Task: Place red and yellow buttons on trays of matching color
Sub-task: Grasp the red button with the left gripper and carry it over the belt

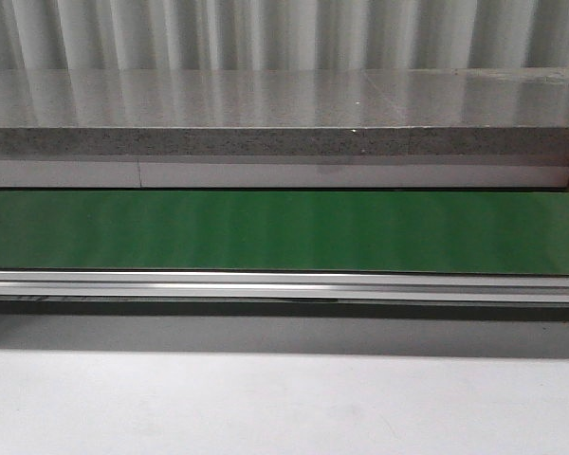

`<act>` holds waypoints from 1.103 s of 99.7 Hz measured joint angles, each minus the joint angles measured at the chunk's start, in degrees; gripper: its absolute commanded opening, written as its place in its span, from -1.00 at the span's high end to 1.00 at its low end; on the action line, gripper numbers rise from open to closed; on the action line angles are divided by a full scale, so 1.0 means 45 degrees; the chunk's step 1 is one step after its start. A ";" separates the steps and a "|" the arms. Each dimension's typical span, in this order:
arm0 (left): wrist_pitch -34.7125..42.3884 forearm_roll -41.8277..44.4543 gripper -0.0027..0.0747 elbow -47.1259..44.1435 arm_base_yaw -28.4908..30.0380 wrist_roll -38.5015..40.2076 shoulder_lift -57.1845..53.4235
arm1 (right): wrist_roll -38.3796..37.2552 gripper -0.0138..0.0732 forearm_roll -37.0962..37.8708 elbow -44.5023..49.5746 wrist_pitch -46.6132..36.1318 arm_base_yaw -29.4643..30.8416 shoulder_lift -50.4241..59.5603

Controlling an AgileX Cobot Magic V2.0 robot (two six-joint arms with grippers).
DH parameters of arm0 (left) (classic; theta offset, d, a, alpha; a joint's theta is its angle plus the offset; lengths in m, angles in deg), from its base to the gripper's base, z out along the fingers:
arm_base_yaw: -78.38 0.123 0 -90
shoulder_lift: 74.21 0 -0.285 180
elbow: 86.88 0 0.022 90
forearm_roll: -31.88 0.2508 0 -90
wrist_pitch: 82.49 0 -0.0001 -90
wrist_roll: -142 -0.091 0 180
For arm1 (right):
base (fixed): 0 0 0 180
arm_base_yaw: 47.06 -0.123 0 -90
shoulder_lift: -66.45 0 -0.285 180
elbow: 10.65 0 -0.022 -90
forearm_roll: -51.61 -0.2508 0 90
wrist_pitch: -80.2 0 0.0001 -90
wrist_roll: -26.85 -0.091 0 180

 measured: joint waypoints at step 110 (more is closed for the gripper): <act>-0.3224 0.0403 0.98 0.2588 -0.4057 -0.4016 -0.3131 | 0.0000 0.83 0.0000 0.0000 0.0000 0.0000 0.0000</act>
